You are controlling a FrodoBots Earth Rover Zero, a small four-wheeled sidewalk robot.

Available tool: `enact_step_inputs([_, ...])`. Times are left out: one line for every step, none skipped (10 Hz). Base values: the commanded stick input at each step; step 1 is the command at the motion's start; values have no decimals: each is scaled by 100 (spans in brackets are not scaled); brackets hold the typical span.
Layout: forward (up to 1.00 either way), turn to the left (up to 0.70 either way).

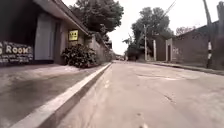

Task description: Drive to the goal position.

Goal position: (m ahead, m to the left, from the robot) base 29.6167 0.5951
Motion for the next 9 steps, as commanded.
enact_step_inputs([70, 0])
enact_step_inputs([70, -16])
enact_step_inputs([70, -33])
enact_step_inputs([70, -34])
enact_step_inputs([70, -14])
enact_step_inputs([70, 0])
enact_step_inputs([70, 0])
enact_step_inputs([70, 0])
enact_step_inputs([70, 0])
